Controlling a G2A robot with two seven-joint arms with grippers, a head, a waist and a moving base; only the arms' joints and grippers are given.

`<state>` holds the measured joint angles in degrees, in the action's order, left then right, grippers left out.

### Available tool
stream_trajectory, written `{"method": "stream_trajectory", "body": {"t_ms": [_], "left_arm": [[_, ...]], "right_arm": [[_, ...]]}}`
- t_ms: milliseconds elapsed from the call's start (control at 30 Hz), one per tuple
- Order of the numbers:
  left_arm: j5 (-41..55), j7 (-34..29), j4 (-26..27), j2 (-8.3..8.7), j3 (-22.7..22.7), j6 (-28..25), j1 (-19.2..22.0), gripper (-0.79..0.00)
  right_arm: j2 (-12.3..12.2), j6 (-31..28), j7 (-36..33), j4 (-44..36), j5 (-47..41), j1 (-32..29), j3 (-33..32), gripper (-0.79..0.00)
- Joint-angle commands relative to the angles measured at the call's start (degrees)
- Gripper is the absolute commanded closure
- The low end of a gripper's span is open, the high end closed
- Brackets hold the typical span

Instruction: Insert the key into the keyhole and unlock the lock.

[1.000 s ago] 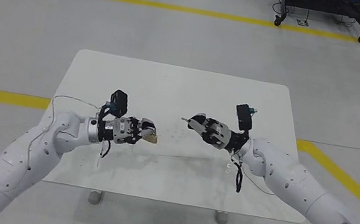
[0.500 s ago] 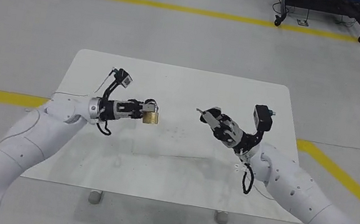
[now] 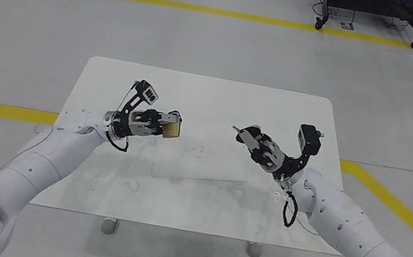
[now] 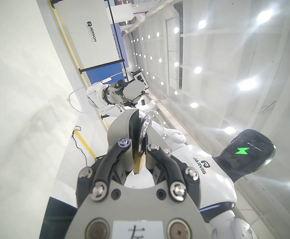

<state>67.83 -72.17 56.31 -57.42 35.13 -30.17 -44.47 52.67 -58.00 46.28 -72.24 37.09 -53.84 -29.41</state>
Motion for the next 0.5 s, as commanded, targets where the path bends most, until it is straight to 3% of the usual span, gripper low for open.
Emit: {"method": "stream_trajectory", "body": {"t_ms": [0, 67, 200, 333, 467], "left_arm": [[-2.7, 6.6, 1.1, 0.25, 0.8, 0.0, -1.3, 0.0], [-2.2, 11.0, 2.8, 0.63, 1.9, 3.5, -3.1, 0.0], [-8.5, 18.6, 6.6, 1.77, 2.7, 15.2, -4.7, 0.0], [-9.1, 22.1, 11.7, 2.38, 3.9, 25.9, -6.1, 0.0], [-7.5, 22.8, 14.5, 2.03, 4.5, 31.3, -6.5, 0.0]], "right_arm": [[0.0, 1.5, -2.2, -0.1, 0.6, -0.1, -0.1, 0.0], [-0.1, 2.7, -7.4, -1.6, 2.2, 0.2, -0.7, 0.0], [-0.9, 6.0, -14.0, -4.7, 1.0, -1.4, -3.0, 0.0], [-2.1, 9.9, -18.8, -8.6, 3.2, -4.2, -5.9, 0.0], [-3.2, 14.7, -22.0, -12.4, 4.7, -7.7, -8.8, 0.0]]}}
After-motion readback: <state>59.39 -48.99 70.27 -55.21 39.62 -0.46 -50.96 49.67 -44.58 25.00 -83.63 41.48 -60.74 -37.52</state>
